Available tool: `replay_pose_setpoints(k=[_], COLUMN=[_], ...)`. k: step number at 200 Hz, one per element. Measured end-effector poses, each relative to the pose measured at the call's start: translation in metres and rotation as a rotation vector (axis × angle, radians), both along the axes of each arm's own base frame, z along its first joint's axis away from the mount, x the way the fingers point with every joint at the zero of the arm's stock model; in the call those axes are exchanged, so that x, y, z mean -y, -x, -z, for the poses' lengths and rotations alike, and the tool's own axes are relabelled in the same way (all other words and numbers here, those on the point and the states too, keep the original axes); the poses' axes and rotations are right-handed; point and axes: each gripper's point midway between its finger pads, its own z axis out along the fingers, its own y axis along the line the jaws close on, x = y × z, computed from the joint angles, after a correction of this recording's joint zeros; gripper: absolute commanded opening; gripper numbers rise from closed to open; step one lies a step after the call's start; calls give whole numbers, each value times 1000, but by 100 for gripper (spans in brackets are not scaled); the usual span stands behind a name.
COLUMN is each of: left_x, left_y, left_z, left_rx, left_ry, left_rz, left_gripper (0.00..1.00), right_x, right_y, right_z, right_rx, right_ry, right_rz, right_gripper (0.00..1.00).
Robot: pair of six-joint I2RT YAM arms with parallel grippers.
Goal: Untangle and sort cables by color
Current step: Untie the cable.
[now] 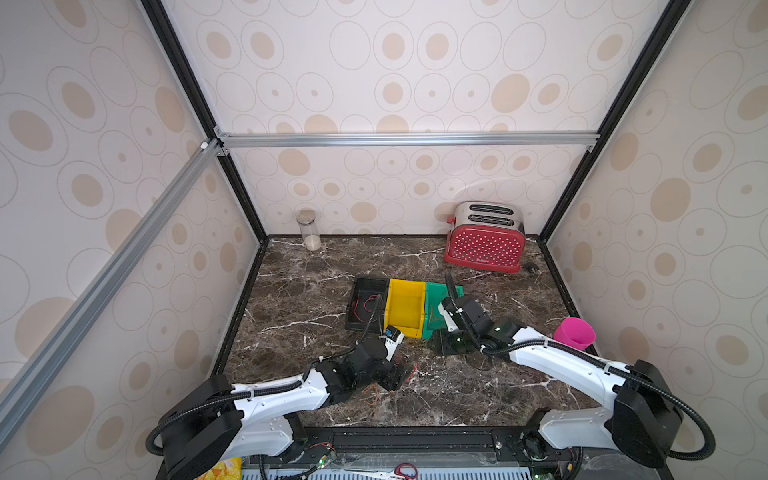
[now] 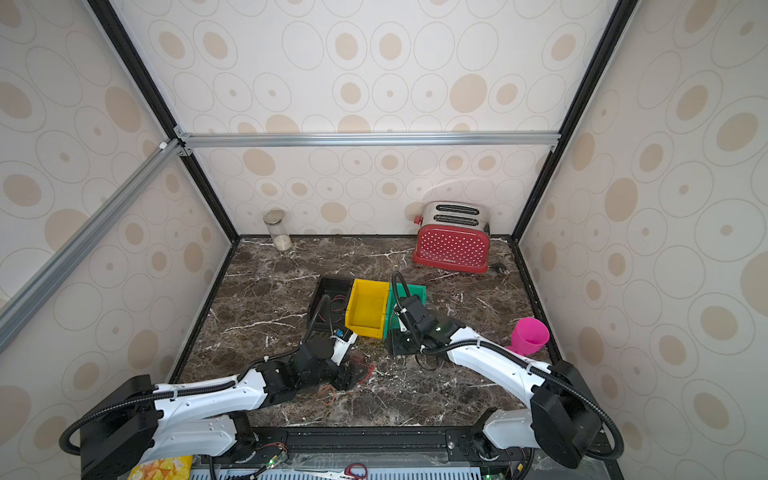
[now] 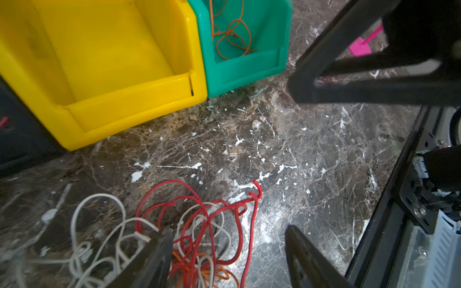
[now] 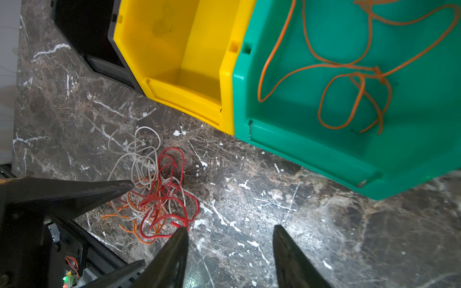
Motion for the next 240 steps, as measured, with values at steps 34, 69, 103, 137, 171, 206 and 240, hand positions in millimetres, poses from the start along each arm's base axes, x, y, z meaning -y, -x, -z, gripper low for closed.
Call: replay_pose_setpoints(k=[34,69,103,137,171,206,240], left_x=[-18,-26,-26,-29,-35,-34,-34], left_y=[-10,-9,-5,-3,0,-1,-2], left_z=[-4,7,16,30,52,59,60], left_rx=[-11,-41,-65,-84,-127,-139,-144], left_ry=[5,-7,-17,-36,-84,-88,-78], left_rz=[-87,-108,-100,-104,-114,-127,-143], left_gripper=[71,70,67,63,57,47,39], right_x=[-25,-39,-42,-48,-57,-61,-63], right_y=[12,26,31,38,49,55,54], right_z=[12,25,33,32,35,51,66], right_rx=[-39,-82,-109,-114,-129,-164,-185], right_ry=[-39,-61,-59,-67,-70,-44,-26], right_rz=[-24,-31,-22,-38,-68,-74,-65], right_gripper=[41,33,27,25,29,31,29])
